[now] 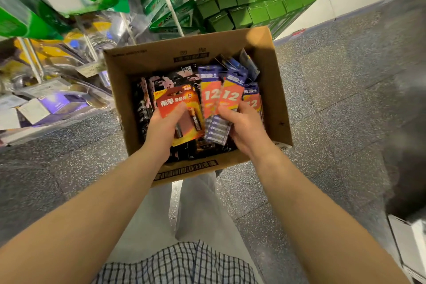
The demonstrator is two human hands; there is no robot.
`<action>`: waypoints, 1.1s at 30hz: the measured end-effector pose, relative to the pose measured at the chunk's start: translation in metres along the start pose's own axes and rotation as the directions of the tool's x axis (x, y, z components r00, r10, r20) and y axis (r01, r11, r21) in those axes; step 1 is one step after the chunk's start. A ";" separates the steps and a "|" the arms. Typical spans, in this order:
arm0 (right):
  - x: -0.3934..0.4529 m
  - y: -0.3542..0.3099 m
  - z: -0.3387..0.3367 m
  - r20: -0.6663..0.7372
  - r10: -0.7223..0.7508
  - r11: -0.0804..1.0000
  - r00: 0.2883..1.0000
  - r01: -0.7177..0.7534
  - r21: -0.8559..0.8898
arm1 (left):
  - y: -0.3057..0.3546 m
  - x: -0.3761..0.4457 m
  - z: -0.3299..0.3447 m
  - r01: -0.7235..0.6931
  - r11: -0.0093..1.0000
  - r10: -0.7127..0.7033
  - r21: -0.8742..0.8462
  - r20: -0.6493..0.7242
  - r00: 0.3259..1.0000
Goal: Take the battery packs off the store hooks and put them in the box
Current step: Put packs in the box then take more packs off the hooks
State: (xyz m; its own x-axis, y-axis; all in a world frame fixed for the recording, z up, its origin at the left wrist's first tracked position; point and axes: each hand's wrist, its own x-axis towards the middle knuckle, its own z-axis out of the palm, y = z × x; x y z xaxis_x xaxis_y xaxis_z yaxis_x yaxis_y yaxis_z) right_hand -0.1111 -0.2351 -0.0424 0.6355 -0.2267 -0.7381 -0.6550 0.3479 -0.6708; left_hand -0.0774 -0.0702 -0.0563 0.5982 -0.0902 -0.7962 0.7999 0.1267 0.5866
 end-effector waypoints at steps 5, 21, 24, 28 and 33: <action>0.000 -0.008 0.032 0.153 -0.096 0.856 0.984 0.160 -0.492 | 0.004 0.003 0.000 -0.035 0.999 0.036 -0.026 0.045 0.998; 0.006 -0.015 0.040 0.123 -0.120 0.823 0.985 0.168 -0.542 | 0.008 0.017 -0.005 0.076 0.995 -0.069 -0.067 0.094 0.993; 0.016 -0.023 0.033 0.054 0.021 0.949 0.998 -0.003 -0.315 | 0.006 0.024 -0.005 0.095 0.995 -0.091 -0.044 0.075 0.993; 0.053 -0.042 0.008 -0.310 0.245 0.951 0.919 -0.165 0.262 | 0.006 0.031 -0.008 0.131 0.991 -0.128 -0.040 0.067 0.989; 0.115 -0.051 0.001 -0.314 0.428 0.834 0.847 -0.236 0.499 | 0.010 0.037 -0.012 0.123 0.992 -0.122 -0.034 0.038 0.992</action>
State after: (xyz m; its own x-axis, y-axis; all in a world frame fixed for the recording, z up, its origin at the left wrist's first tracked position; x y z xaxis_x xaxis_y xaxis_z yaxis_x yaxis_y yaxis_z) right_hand -0.0042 -0.2784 -0.0933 0.1292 -0.3289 -0.9355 -0.4922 0.7977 -0.3484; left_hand -0.0480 -0.0604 -0.0818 0.4977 -0.1422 -0.8556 0.8654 0.1477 0.4788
